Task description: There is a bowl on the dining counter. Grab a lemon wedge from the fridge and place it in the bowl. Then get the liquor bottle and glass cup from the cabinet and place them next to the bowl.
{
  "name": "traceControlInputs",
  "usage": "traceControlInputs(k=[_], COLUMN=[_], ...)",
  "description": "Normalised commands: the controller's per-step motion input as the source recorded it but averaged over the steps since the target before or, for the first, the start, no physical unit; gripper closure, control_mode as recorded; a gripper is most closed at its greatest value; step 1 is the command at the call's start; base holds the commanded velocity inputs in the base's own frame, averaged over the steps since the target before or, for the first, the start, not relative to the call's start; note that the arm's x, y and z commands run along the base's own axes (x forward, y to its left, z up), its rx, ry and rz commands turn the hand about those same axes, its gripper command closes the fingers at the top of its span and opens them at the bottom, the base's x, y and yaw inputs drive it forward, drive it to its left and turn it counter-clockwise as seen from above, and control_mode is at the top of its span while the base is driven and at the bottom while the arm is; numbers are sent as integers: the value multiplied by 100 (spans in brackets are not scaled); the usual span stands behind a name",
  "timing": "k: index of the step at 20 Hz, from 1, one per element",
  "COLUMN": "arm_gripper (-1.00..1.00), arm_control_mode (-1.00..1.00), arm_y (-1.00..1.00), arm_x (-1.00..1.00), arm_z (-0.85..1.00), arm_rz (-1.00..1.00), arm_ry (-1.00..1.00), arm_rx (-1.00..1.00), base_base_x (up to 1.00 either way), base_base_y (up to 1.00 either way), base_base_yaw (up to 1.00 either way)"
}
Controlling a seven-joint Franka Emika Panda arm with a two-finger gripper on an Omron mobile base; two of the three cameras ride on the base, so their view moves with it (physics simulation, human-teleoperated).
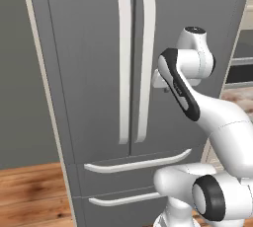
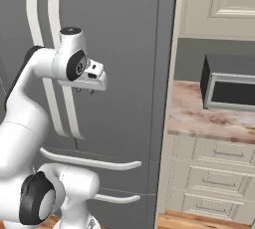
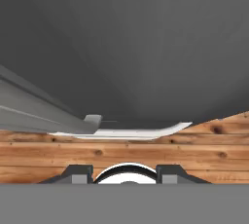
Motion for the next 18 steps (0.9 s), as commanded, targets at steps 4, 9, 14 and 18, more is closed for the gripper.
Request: traceControlInputs(k=[4, 9, 14, 18], arm_gripper=[-100, -100, -100, -100], arm_control_mode=[100, 100, 100, 100], arm_y=[0, 0, 0, 0], arm_x=[0, 0, 0, 0], arm_z=[0, 0, 0, 0], arm_rz=[0, 0, 0, 0], arm_ry=[0, 0, 0, 0], arm_rx=[0, 0, 0, 0], base_base_x=[-11, -41, -52, -14], base_base_y=[0, 37, 44, 56], base_base_yaw=[0, 0, 0, -3])
